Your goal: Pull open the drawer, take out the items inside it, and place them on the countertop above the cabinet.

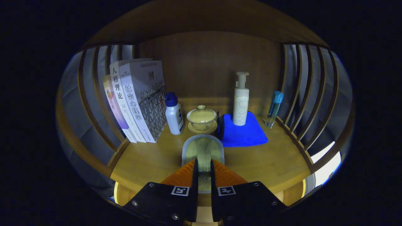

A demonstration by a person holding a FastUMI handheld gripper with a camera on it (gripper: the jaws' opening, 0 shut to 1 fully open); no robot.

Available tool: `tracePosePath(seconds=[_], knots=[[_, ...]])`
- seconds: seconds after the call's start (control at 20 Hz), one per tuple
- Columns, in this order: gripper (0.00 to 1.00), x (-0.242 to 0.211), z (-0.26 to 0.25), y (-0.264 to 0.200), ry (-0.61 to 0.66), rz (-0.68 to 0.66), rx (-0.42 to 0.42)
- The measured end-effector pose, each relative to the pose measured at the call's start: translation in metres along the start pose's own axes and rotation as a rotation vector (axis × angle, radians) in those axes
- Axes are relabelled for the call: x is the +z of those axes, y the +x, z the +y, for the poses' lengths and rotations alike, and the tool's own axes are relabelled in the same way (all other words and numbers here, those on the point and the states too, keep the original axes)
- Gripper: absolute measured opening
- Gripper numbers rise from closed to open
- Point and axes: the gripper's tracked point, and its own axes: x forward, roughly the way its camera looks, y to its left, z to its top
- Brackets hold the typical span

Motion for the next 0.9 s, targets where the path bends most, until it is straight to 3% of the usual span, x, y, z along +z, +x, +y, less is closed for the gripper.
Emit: tracePosePath(seconds=[0.45,0.75,0.9], knots=[[0.28,-0.001,-0.003,0.012,-0.009,-0.013,0.022],[0.96,0.000,0.004,-0.048,0.032,-0.150,0.046],[0.96,0.008,0.005,-0.099,-0.013,-0.270,0.053]])
